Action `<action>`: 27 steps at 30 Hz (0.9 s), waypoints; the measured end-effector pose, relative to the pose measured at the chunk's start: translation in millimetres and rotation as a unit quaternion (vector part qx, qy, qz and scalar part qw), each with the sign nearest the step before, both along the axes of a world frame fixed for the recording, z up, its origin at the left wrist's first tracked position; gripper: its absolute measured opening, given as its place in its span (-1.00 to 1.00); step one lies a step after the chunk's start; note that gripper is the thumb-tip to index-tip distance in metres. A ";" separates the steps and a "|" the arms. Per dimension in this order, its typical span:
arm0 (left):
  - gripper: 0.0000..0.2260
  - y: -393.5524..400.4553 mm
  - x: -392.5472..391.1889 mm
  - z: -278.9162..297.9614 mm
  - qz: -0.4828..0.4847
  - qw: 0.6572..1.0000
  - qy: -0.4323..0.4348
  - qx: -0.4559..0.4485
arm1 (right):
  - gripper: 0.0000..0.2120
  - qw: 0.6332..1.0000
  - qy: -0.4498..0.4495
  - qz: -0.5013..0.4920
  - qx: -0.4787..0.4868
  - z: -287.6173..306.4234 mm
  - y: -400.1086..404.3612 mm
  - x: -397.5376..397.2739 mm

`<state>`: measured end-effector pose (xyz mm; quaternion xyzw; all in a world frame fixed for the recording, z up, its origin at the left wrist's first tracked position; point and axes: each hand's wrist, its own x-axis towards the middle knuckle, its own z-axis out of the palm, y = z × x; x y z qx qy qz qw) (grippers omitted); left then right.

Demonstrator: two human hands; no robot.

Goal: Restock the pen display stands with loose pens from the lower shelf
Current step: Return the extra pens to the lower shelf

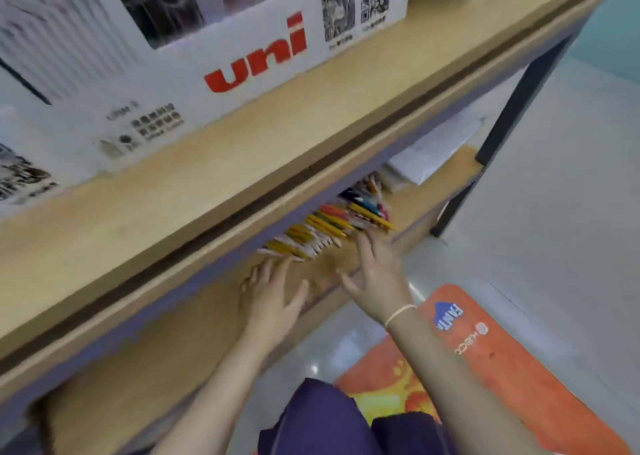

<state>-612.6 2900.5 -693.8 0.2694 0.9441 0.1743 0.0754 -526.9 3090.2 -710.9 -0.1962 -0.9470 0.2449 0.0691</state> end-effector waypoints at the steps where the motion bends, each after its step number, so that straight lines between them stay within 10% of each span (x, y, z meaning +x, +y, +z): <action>1: -0.28 8.8 -10.7 -18.5 0.044 0.999 -0.013 0.019 | -0.26 1.000 0.016 -0.003 0.019 -20.3 9.6 -18.1; 13: 0.27 53.4 -90.3 -88.6 0.330 0.925 -0.062 0.179 | 0.16 0.989 0.057 -0.025 0.132 -80.3 44.4 -94.7; 27: -0.05 108.1 -91.1 -78.1 0.357 0.870 -0.112 0.322 | 0.16 0.987 0.075 -0.013 0.139 -86.3 45.0 -99.2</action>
